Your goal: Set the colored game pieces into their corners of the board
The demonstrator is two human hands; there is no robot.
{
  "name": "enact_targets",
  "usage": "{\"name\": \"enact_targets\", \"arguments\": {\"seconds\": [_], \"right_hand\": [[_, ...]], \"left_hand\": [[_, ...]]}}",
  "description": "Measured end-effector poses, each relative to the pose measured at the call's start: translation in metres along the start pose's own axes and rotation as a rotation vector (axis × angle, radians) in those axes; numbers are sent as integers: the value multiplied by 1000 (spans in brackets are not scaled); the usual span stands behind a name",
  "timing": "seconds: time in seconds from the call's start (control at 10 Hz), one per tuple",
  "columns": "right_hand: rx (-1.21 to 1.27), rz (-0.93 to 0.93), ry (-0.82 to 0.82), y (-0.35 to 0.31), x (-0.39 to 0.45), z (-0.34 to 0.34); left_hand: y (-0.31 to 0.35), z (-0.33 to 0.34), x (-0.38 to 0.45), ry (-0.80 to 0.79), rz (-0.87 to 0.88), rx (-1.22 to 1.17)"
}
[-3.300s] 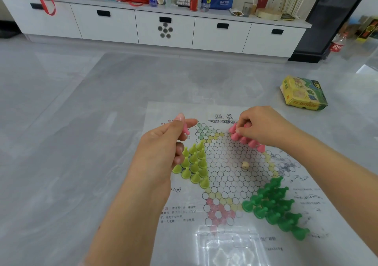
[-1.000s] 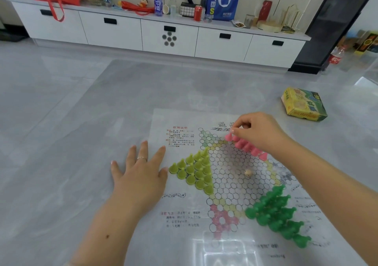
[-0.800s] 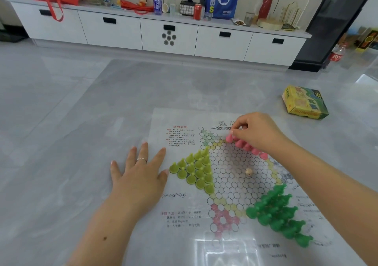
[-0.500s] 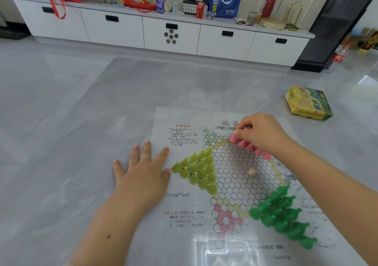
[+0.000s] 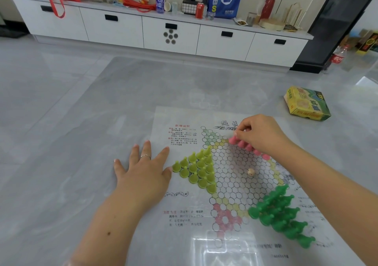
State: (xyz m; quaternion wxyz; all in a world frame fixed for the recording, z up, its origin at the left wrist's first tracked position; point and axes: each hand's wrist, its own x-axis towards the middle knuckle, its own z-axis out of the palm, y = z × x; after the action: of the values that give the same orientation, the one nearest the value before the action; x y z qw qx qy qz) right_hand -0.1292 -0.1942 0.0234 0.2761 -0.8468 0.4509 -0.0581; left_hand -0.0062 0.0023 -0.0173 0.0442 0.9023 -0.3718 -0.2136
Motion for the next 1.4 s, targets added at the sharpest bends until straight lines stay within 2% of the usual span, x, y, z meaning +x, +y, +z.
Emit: {"name": "enact_targets", "arguments": {"seconds": [0.8, 0.9, 1.0, 1.1, 1.3, 1.4], "right_hand": [[-2, -64, 20, 2, -1, -1], [-77, -138, 108, 3, -8, -14], [-203, -241, 12, 10, -25, -23], [-391, -268, -232, 21, -43, -17], [-413, -279, -238, 29, -48, -3], [-370, -322, -184, 23, -45, 2]], "left_hand": [[0, 0, 1, 0, -2, -3], [0, -1, 1, -5, 2, -6], [0, -2, 0, -8, 3, -13], [1, -2, 0, -6, 6, -20], [1, -1, -1, -4, 1, -14], [0, -2, 0, 1, -3, -23]]}}
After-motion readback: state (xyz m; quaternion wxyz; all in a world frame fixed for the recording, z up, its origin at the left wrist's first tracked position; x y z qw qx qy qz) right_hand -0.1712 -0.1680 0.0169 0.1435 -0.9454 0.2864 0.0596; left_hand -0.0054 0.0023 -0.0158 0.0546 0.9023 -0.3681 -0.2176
